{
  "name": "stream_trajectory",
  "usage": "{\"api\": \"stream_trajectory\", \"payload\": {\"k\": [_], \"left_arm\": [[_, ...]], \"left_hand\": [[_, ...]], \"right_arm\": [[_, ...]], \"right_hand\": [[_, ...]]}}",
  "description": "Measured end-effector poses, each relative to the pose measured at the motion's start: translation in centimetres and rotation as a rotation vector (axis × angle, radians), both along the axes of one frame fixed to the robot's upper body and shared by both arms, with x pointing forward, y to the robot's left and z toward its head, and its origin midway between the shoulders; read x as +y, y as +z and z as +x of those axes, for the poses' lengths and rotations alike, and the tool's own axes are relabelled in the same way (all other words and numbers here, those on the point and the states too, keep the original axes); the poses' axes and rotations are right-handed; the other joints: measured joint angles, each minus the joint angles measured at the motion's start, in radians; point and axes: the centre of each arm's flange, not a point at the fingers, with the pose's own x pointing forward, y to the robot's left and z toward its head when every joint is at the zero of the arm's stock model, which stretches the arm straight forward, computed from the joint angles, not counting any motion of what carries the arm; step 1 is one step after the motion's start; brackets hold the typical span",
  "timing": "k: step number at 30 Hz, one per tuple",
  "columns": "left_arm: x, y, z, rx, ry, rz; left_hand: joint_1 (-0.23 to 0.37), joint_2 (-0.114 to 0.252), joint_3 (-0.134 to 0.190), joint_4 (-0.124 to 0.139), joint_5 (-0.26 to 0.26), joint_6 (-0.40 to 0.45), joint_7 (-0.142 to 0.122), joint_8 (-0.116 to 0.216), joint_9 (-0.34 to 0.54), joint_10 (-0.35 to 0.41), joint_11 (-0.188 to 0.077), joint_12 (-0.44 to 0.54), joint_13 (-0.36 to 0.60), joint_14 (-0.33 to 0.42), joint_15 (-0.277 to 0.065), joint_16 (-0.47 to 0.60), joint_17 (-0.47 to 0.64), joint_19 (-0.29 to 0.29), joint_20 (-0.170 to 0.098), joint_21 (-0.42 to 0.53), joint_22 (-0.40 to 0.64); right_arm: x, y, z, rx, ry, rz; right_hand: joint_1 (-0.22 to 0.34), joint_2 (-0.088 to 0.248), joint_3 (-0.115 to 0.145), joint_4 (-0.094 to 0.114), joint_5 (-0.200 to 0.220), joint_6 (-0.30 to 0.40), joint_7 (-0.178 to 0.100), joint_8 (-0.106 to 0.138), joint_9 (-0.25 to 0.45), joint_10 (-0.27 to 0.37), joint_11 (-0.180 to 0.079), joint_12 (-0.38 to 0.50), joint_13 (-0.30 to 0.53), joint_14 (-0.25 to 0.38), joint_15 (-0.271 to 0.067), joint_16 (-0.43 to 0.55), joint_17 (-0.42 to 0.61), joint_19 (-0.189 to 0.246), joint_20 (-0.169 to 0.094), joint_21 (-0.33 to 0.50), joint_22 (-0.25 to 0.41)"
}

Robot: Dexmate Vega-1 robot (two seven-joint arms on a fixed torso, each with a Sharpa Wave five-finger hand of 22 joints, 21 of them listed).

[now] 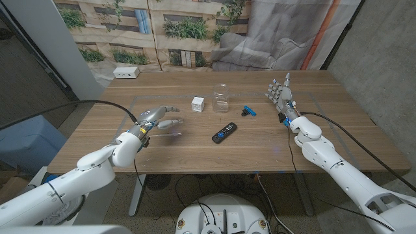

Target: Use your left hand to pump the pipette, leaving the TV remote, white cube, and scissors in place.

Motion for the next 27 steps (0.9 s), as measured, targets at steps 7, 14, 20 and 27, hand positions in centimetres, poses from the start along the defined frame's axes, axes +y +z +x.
{"api": "stream_trajectory", "payload": {"k": [7, 14, 20, 27], "left_arm": [[0.7, 0.2, 0.9, -0.014, -0.02, -0.142], [0.9, 0.8, 2.3, -0.043, -0.05, -0.259], [0.8, 1.0, 3.4, -0.057, -0.086, -0.342], [0.9, 1.2, 4.6, -0.075, -0.125, -0.412]], "left_hand": [[-0.01, 0.011, 0.004, 0.004, 0.0, 0.0, 0.0, 0.0, -0.003, 0.004, 0.011, 0.0, 0.0, 0.011, 0.0, 0.0, 0.0, 0.01, 0.005, 0.0, 0.0], [-0.016, 0.016, 0.01, -0.002, 0.0, 0.003, 0.016, 0.0, -0.003, 0.012, 0.021, 0.004, 0.0, 0.023, -0.002, 0.0, -0.003, 0.026, -0.017, 0.0, 0.0], [-0.02, 0.02, 0.018, -0.01, 0.0, 0.002, 0.031, 0.0, -0.007, 0.006, 0.034, 0.004, 0.0, 0.023, -0.002, -0.002, -0.003, 0.041, -0.045, 0.0, -0.003], [-0.024, 0.024, 0.023, -0.015, 0.0, -0.011, 0.065, -0.004, -0.008, -0.012, 0.052, 0.004, 0.0, 0.022, -0.001, -0.005, -0.003, 0.053, -0.057, 0.0, -0.003]], "right_arm": [[0.0, 0.0, 0.0, 0.0, 0.0, 0.0], [0.0, 0.0, 0.0, 0.0, 0.0, 0.0], [0.0, 0.0, 0.0, 0.0, 0.0, 0.0], [0.0, 0.0, 0.0, 0.0, 0.0, 0.0]], "right_hand": [[0.0, 0.0, 0.0, 0.0, 0.0, 0.0, 0.0, 0.0, 0.0, 0.0, 0.0, 0.0, 0.0, 0.0, 0.0, 0.0, 0.0, 0.0, 0.0, 0.0, 0.0], [0.0, 0.0, 0.0, 0.0, 0.0, 0.0, 0.0, 0.0, 0.0, 0.0, 0.0, 0.0, 0.0, 0.0, 0.0, 0.0, 0.0, 0.0, 0.0, 0.0, 0.0], [0.0, 0.0, 0.0, 0.0, 0.0, 0.0, 0.0, 0.0, 0.0, 0.0, 0.0, 0.0, 0.0, 0.0, 0.0, 0.0, 0.0, 0.0, 0.0, 0.0, 0.0], [0.0, 0.0, 0.0, 0.0, 0.0, 0.0, 0.0, 0.0, 0.0, 0.0, 0.0, 0.0, 0.0, 0.0, 0.0, 0.0, 0.0, 0.0, 0.0, 0.0, 0.0]]}}
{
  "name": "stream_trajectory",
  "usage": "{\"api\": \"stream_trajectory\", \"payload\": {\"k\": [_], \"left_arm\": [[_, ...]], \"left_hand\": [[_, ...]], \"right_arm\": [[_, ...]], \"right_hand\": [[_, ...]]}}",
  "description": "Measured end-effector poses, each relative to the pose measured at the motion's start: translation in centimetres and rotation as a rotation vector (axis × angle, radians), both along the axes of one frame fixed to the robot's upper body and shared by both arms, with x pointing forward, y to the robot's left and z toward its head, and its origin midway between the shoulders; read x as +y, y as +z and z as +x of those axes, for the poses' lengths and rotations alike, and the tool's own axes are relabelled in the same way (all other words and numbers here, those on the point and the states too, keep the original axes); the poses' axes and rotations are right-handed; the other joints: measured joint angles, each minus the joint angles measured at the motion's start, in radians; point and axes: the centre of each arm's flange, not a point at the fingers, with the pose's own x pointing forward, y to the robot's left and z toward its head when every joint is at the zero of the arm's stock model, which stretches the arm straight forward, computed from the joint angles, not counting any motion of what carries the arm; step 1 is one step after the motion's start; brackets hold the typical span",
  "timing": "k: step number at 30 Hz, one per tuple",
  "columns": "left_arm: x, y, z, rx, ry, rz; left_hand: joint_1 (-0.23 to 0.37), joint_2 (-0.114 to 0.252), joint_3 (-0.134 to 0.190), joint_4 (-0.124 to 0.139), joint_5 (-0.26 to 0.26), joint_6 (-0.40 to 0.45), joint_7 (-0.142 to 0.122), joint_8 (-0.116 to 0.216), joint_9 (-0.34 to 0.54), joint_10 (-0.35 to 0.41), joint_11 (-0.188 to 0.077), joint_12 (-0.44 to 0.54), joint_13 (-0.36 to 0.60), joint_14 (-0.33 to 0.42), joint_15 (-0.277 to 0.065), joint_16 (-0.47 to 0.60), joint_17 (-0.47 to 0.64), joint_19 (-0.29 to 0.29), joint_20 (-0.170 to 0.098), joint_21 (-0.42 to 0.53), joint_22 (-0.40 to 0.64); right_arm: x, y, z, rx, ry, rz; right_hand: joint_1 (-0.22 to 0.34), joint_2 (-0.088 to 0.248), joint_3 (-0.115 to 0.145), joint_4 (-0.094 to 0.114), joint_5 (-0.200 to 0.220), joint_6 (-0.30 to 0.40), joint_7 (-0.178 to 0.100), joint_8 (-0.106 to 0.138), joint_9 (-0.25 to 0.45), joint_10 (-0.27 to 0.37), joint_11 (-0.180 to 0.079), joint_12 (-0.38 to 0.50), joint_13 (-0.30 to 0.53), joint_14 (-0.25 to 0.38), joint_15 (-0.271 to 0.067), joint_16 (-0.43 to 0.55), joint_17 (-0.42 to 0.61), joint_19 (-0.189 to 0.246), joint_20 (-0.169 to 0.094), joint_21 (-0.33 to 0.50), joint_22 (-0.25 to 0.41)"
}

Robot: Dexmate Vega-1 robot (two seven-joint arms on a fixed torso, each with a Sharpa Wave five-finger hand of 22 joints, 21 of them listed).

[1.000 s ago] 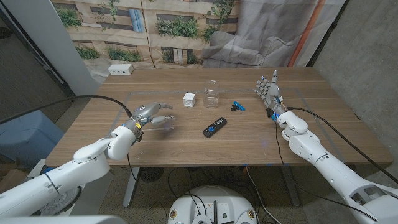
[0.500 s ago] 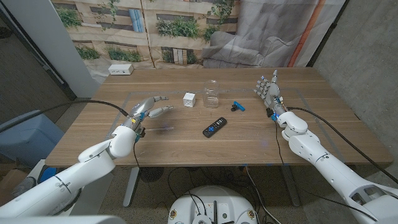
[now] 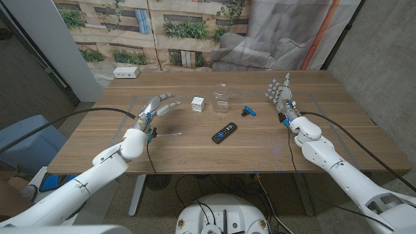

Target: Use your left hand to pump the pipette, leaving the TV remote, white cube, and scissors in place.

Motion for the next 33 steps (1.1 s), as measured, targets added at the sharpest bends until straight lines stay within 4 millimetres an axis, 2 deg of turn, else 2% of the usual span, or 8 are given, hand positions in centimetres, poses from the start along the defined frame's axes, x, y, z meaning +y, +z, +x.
{"api": "stream_trajectory", "payload": {"k": [6, 11, 15, 22, 28, 33], "left_arm": [[0.1, 0.2, 0.9, -0.02, -0.03, -0.063], [0.1, 0.2, 1.4, -0.035, -0.049, -0.118], [0.0, 0.2, 1.9, -0.041, -0.064, -0.154], [-0.5, 0.0, 2.6, -0.046, -0.119, -0.235], [-0.9, -0.4, 3.0, -0.037, -0.154, -0.291], [-1.2, -0.9, 3.4, -0.024, -0.178, -0.348]], "left_hand": [[-0.013, -0.003, 0.0, -0.009, 0.0, -0.03, 0.015, -0.005, 0.0, -0.022, 0.028, -0.004, 0.0, -0.013, 0.004, 0.0, 0.0, 0.0, 0.0, 0.0, 0.0], [-0.022, -0.001, 0.0, -0.009, 0.0, -0.036, 0.021, -0.004, 0.0, -0.025, 0.036, -0.004, 0.0, -0.018, -0.001, 0.0, 0.0, 0.0, 0.0, 0.0, 0.0], [-0.049, 0.007, 0.0, -0.009, 0.0, -0.045, 0.03, -0.004, 0.0, -0.043, 0.054, -0.008, 0.0, -0.041, 0.012, -0.008, 0.001, 0.0, 0.0, 0.0, 0.0], [-0.135, 0.029, -0.015, 0.023, 0.0, -0.097, 0.053, -0.008, 0.0, -0.094, 0.089, -0.008, 0.0, -0.093, 0.039, -0.008, 0.003, -0.029, -0.006, -0.007, 0.0], [-0.165, 0.03, -0.02, 0.028, 0.0, -0.121, 0.057, -0.008, 0.0, -0.117, 0.094, -0.008, 0.0, -0.118, 0.042, -0.008, 0.003, -0.046, -0.004, -0.013, 0.0], [-0.19, 0.037, -0.019, 0.036, 0.0, -0.142, 0.051, -0.008, 0.0, -0.147, 0.082, -0.008, -0.004, -0.145, 0.039, -0.008, 0.003, -0.072, -0.003, -0.016, 0.0]], "right_arm": [[0.0, 0.0, 0.0, 0.0, 0.0, 0.0], [0.0, 0.0, 0.0, 0.0, 0.001, 0.0], [0.0, 0.0, 0.0, 0.0, 0.001, 0.0], [0.0, 0.0, 0.0, 0.0, 0.001, 0.0], [0.0, 0.0, 0.0, 0.0, 0.001, 0.0], [0.0, 0.0, 0.0, 0.0, 0.001, 0.0]], "right_hand": [[0.0, 0.0, 0.0, 0.0, 0.0, 0.0, 0.0, 0.0, 0.0, 0.0, 0.0, 0.0, 0.0, 0.0, 0.0, 0.0, 0.0, 0.0, 0.0, 0.0, 0.0], [0.0, 0.0, 0.0, 0.0, 0.0, 0.0, 0.0, 0.0, 0.0, 0.002, 0.002, 0.0, 0.002, 0.0, 0.0, 0.0, 0.0, 0.0, 0.0, 0.0, 0.0], [0.0, 0.0, 0.0, 0.0, 0.0, 0.0, 0.0, 0.0, 0.0, 0.002, 0.002, 0.0, 0.002, 0.0, 0.0, 0.0, 0.0, 0.0, 0.0, 0.0, 0.0], [0.0, 0.0, 0.0, 0.0, 0.0, 0.0, 0.0, 0.0, 0.0, 0.002, 0.002, 0.0, 0.0, 0.0, 0.0, 0.0, 0.0, 0.0, 0.0, 0.0, 0.0], [0.0, 0.0, 0.0, 0.0, 0.0, 0.0, 0.0, 0.0, 0.0, 0.002, 0.002, 0.0, 0.0, 0.0, 0.0, 0.0, 0.0, 0.0, 0.0, 0.0, 0.0], [0.0, 0.0, 0.0, 0.0, 0.0, 0.0, 0.0, 0.0, 0.0, 0.002, 0.002, 0.0, 0.0, 0.0, 0.0, 0.0, 0.0, 0.0, 0.0, 0.0, 0.0]]}}
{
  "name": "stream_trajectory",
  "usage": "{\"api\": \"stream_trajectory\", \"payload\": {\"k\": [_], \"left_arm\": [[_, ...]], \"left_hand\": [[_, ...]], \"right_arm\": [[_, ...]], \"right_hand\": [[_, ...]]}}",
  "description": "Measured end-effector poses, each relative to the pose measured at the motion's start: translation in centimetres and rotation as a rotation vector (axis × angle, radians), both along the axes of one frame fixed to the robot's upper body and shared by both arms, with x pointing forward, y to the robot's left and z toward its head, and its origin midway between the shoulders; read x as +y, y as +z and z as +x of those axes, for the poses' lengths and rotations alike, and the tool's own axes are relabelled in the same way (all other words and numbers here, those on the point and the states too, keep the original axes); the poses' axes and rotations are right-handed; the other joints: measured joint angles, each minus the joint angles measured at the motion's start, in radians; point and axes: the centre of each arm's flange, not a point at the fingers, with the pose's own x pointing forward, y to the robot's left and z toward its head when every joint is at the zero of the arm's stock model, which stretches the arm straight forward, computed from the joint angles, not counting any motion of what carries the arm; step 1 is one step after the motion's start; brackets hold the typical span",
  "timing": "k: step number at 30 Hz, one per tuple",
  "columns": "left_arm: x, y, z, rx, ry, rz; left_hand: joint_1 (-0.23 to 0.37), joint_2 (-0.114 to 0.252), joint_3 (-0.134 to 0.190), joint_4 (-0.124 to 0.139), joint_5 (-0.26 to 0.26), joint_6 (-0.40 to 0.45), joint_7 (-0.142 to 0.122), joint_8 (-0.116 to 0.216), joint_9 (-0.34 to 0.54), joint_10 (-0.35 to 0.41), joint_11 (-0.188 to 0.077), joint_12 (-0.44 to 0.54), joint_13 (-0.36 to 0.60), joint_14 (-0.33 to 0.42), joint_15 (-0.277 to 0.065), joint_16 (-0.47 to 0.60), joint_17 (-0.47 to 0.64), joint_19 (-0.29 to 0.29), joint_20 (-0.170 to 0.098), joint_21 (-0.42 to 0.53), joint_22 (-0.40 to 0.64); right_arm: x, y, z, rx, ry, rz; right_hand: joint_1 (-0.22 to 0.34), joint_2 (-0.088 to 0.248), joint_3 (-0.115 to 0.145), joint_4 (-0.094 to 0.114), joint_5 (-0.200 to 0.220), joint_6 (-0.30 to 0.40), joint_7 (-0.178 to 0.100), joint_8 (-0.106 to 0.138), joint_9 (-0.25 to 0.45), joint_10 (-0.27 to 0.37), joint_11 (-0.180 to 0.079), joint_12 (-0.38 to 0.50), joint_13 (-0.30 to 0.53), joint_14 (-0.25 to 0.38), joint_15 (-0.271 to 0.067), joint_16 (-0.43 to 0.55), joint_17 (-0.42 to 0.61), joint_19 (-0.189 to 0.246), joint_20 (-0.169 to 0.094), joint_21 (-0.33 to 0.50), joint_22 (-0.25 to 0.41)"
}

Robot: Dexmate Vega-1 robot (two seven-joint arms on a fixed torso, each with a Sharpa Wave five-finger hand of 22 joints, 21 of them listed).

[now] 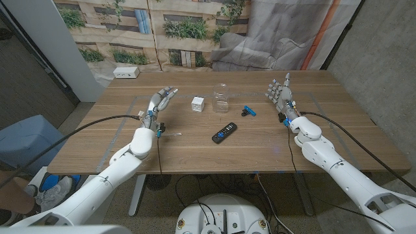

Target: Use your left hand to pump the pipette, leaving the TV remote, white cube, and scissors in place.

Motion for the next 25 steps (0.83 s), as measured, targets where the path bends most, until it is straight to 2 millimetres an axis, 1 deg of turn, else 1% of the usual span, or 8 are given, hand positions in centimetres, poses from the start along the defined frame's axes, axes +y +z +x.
{"api": "stream_trajectory", "payload": {"k": [1, 3, 8, 9, 12, 15, 21, 25], "left_arm": [[0.0, 0.0, 0.0, 0.001, -0.007, -0.012], [0.1, 0.0, 0.0, 0.005, -0.016, -0.029], [-0.2, -0.6, 0.5, 0.022, -0.045, -0.102], [-0.2, -0.7, 0.6, 0.026, -0.055, -0.118], [-0.3, -1.0, 0.8, 0.033, -0.076, -0.154], [-0.3, -0.9, 0.8, 0.033, -0.095, -0.17], [-0.8, -1.3, 1.6, 0.057, -0.15, -0.238], [-1.0, -1.3, 1.9, 0.073, -0.186, -0.256]], "left_hand": [[-0.012, 0.003, 0.0, 0.0, 0.0, -0.011, -0.001, 0.0, 0.0, -0.008, -0.001, 0.0, -0.001, -0.005, -0.004, 0.0, 0.0, -0.008, 0.0, 0.0, 0.0], [-0.02, 0.004, -0.003, 0.004, 0.0, -0.023, -0.001, 0.0, 0.0, -0.024, -0.002, 0.0, -0.001, -0.015, 0.002, 0.0, 0.0, -0.01, 0.0, 0.0, 0.0], [-0.073, 0.016, -0.002, 0.018, 0.005, -0.078, 0.002, 0.0, 0.0, -0.085, 0.005, 0.0, -0.001, -0.071, 0.005, 0.0, 0.0, -0.062, 0.0, 0.0, 0.0], [-0.087, 0.017, -0.002, 0.024, 0.005, -0.091, 0.002, -0.004, 0.0, -0.099, 0.005, 0.0, -0.001, -0.083, 0.006, 0.0, 0.0, -0.076, 0.0, -0.003, 0.0], [-0.117, 0.019, -0.002, 0.029, 0.005, -0.13, 0.002, -0.004, 0.0, -0.141, 0.002, 0.0, -0.001, -0.119, 0.011, 0.0, 0.0, -0.11, 0.001, -0.004, 0.0], [-0.143, 0.017, -0.004, 0.035, 0.005, -0.173, -0.005, -0.004, -0.001, -0.179, 0.0, 0.0, -0.001, -0.154, 0.012, 0.0, 0.0, -0.143, 0.001, -0.004, 0.0], [-0.195, 0.022, 0.002, 0.051, 0.012, -0.253, -0.017, -0.004, -0.005, -0.261, -0.011, 0.0, -0.001, -0.216, 0.011, 0.0, 0.0, -0.199, 0.005, -0.004, 0.0], [-0.204, 0.024, 0.003, 0.058, 0.012, -0.275, -0.029, -0.004, -0.005, -0.292, -0.021, -0.008, -0.001, -0.233, 0.013, 0.0, 0.0, -0.207, 0.007, -0.004, 0.0]], "right_arm": [[0.0, 0.0, 0.0, 0.0, 0.0, 0.0], [0.0, 0.0, 0.0, 0.0, 0.0, 0.0], [0.0, 0.0, 0.0, 0.0, 0.0, 0.0], [0.0, 0.0, 0.0, 0.0, 0.0, 0.0], [0.0, 0.0, 0.0, 0.0, 0.0, 0.0], [0.0, 0.0, 0.0, 0.0, 0.0, 0.0], [0.0, 0.0, 0.0, 0.0, -0.001, 0.0], [0.0, 0.0, 0.0, 0.0, -0.001, 0.0]], "right_hand": [[0.0, 0.0, 0.0, 0.0, 0.0, 0.0, 0.0, 0.0, 0.0, 0.0, 0.0, 0.0, 0.0, 0.0, 0.0, 0.0, 0.0, 0.0, 0.0, 0.0, 0.0], [0.0, 0.0, 0.0, 0.0, 0.0, 0.0, 0.0, 0.0, 0.0, 0.0, 0.0, 0.0, 0.0, 0.0, 0.0, 0.0, 0.0, 0.0, 0.0, 0.0, 0.0], [0.0, 0.0, 0.0, 0.0, 0.0, 0.0, 0.0, 0.0, 0.0, 0.0, 0.0, 0.0, 0.0, 0.0, 0.0, 0.0, 0.0, 0.0, 0.0, 0.0, 0.0], [0.0, 0.0, 0.0, 0.0, 0.0, 0.0, 0.0, 0.0, 0.0, 0.0, 0.0, 0.0, 0.0, 0.0, 0.0, 0.0, 0.0, 0.0, 0.0, 0.0, 0.0], [0.0, 0.0, 0.0, 0.0, 0.0, 0.0, 0.0, 0.0, 0.0, 0.0, 0.0, 0.0, 0.0, 0.0, 0.0, 0.0, 0.0, 0.0, 0.0, 0.0, 0.0], [0.0, 0.0, 0.0, 0.0, 0.0, 0.0, 0.0, 0.0, 0.0, 0.0, 0.0, 0.0, 0.0, 0.0, 0.0, 0.0, 0.0, 0.0, 0.0, 0.0, 0.0], [0.0, 0.0, 0.0, 0.0, 0.0, 0.0, 0.0, 0.0, 0.0, 0.0, 0.0, 0.0, 0.0, 0.0, 0.0, 0.0, 0.0, 0.0, 0.0, 0.0, 0.0], [0.0, 0.0, 0.0, 0.0, 0.0, 0.0, 0.0, 0.0, 0.0, 0.0, 0.0, 0.0, 0.0, 0.0, 0.0, 0.0, 0.0, 0.0, 0.0, 0.0, 0.0]]}}
